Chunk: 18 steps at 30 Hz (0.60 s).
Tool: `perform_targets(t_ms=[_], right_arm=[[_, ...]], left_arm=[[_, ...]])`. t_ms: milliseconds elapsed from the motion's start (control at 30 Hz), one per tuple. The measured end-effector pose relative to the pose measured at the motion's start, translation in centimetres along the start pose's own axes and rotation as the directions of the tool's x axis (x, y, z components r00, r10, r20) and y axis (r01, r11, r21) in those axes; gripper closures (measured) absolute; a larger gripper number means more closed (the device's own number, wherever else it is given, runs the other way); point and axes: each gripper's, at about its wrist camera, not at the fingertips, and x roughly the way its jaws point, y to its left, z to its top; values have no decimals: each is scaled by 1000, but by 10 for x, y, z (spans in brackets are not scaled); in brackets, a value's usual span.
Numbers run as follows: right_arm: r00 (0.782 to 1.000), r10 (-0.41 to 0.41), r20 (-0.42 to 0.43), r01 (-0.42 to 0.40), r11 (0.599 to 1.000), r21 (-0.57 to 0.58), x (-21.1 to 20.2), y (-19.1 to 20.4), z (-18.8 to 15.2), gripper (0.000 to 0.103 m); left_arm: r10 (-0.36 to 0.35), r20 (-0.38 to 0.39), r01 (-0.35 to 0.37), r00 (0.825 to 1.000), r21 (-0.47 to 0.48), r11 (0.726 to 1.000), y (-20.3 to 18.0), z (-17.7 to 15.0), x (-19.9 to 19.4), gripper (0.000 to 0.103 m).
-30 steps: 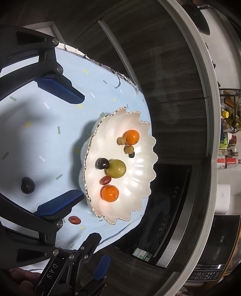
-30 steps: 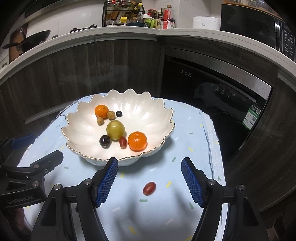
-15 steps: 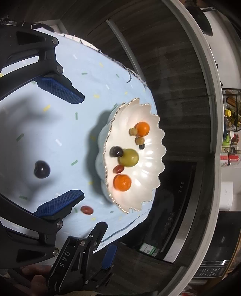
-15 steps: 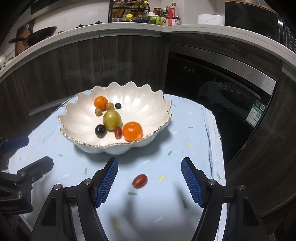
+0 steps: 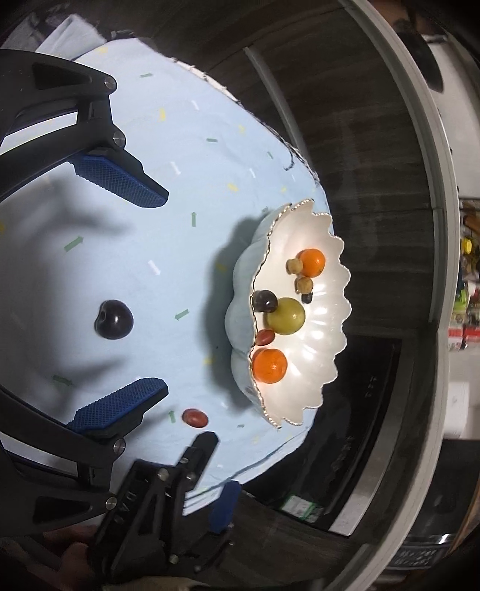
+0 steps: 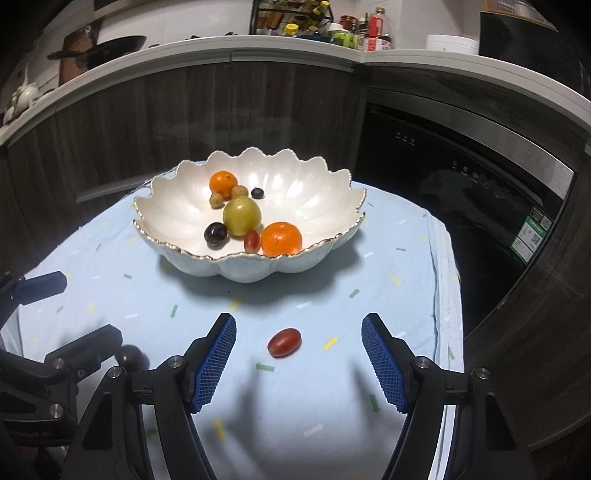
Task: Organize fruits
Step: 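Withdraw both tools from the bowl toward the dark plum and grape tomato, then grasp the dark plum with the left tool while the right tool grasps the red grape tomato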
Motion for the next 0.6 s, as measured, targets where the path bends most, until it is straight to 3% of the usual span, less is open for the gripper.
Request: perform_targets(t_ms=[233,333,500,600], right_arm=[[999,40,-16,-41,998,-48,12,-2,-7,32],[998,56,-26,-57,996,-65,18,-3,-11,32],[995,86,-46,-89,994,-68,26,-4,-15,32],[994,94,-59,-98,993,-70,31,-4,-16,32]], left_arm=[[12,-51,-13,999,-25,1000,-9,-14,16,9],[14,-77,-17,997,-43,999,-12,-20,23,20],[13,-112,-19,994,-55,998,-17,-29,36,21],[19,-122,-25,992,-43,999,-20,-32,40,28]])
